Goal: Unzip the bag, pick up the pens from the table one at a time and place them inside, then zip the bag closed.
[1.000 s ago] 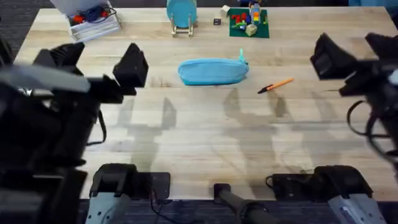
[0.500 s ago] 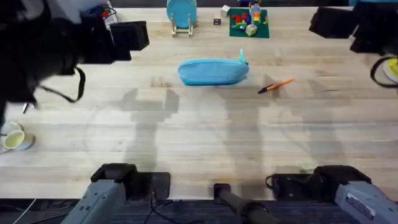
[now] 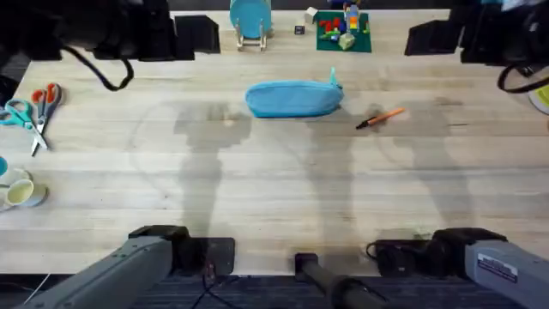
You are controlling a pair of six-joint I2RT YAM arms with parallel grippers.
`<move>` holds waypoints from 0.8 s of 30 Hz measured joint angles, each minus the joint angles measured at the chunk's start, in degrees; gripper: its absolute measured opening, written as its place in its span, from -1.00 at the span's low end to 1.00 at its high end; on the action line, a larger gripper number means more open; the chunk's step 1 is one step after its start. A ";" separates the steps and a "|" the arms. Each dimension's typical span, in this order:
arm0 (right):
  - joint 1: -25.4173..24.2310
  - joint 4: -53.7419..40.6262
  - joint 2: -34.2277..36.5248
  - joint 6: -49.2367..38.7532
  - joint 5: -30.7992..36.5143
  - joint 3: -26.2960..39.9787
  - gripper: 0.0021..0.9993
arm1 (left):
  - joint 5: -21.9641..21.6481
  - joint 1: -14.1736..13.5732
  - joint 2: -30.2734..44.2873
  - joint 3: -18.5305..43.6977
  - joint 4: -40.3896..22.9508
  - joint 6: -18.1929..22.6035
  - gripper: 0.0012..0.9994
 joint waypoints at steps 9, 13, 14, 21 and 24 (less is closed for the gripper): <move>0.76 -0.01 0.88 -0.02 0.00 0.02 1.00 | 2.63 0.00 5.68 0.00 -0.28 0.00 0.99; 0.76 -0.03 0.88 -0.02 0.00 0.02 1.00 | 2.79 0.00 6.59 0.00 -0.47 0.00 0.99; 0.76 -0.02 0.88 -0.02 0.00 0.02 1.00 | 2.79 0.00 6.72 0.00 -0.82 0.00 0.99; 0.76 -0.03 0.88 -0.02 0.00 0.04 1.00 | 2.81 0.00 6.78 0.00 -2.89 0.00 0.99; 0.76 -0.03 0.88 -0.02 0.00 0.04 0.99 | 2.81 0.00 6.76 0.00 -3.03 0.00 0.99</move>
